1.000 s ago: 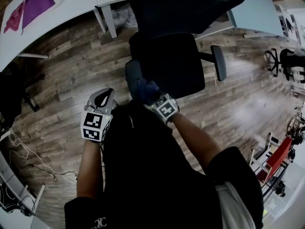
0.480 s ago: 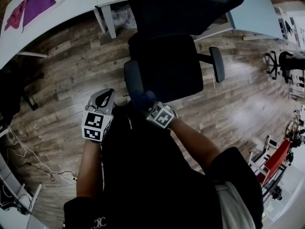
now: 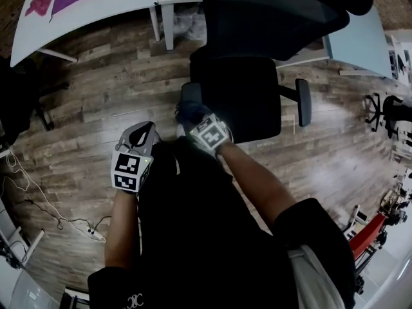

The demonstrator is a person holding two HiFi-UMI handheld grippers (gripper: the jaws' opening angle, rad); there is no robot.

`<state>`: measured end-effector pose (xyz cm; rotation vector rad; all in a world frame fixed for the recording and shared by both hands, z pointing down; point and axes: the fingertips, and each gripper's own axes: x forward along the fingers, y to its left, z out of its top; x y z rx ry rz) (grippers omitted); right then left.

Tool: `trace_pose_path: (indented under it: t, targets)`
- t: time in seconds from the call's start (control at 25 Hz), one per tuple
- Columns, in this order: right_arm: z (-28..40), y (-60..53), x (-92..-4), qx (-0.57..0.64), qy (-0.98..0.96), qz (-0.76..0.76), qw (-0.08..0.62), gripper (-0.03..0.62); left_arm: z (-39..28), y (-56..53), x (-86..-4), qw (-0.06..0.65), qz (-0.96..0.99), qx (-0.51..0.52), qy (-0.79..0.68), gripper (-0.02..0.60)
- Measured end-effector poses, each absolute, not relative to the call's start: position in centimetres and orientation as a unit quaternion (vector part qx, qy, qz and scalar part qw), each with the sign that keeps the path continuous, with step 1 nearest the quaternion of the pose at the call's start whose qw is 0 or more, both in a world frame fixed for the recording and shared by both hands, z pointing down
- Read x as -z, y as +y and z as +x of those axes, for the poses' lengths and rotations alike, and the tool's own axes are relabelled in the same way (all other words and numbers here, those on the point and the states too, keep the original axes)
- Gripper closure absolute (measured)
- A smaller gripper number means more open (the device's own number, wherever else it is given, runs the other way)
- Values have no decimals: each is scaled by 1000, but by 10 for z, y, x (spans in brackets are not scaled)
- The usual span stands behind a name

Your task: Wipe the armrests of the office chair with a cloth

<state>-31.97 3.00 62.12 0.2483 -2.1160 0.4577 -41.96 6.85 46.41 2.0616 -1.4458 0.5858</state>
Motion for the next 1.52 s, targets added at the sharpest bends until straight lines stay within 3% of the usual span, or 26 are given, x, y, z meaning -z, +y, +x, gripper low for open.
trace_pose_path:
  t: [0.52,1.08,1.52]
  targets:
    - [-350,-72,-621,-168,-860,134,463,526,-435,89,-465,285,731,-219,-580,575]
    - [-326,-20,-625,-257,-855,128,431,525,-438,56,-452,298,749,-186,-561,575]
    - [-315,10,-627,-254,-808,255,467,513,-510,44,-472,299,800,-190,-484,575]
